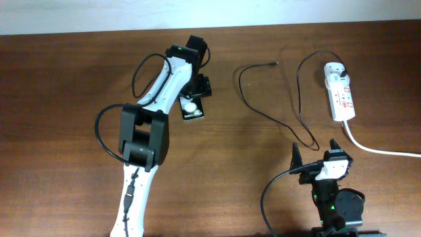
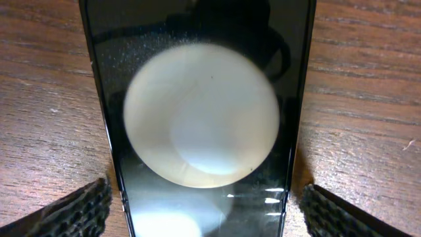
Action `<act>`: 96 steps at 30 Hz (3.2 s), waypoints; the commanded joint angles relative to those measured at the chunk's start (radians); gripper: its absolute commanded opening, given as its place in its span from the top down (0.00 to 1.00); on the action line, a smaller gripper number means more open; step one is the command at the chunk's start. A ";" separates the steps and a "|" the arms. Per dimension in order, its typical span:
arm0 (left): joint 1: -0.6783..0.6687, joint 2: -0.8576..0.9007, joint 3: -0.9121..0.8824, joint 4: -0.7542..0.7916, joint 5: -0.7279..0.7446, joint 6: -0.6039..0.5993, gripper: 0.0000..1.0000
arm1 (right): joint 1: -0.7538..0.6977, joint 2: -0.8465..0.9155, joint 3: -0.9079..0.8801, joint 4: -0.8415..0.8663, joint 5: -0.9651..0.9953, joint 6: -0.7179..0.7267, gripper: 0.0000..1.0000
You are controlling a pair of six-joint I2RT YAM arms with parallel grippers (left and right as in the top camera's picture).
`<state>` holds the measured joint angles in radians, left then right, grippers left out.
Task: Plug charger to phone and switch on socket
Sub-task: 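Lift the black phone off the table with the left gripper, then rotate the phone upright and hold it at table center, left gripper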
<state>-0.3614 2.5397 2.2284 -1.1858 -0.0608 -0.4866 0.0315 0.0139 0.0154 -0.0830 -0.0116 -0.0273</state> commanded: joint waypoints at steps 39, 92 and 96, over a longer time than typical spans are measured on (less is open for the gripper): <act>0.016 0.056 0.655 -0.502 -0.032 0.066 0.39 | -0.001 -0.008 -0.006 -0.006 0.001 0.001 0.01; 0.041 -0.711 -0.478 -0.268 0.301 0.164 0.60 | -0.001 -0.008 -0.006 -0.006 0.001 0.001 0.01; 0.041 -0.948 -0.478 -0.356 0.301 0.167 0.60 | -0.001 -0.008 -0.006 -0.006 0.001 0.001 0.01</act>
<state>-0.3229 1.7432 1.7447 -1.5059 0.2287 -0.3351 0.0315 0.0139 0.0154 -0.0830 -0.0116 -0.0269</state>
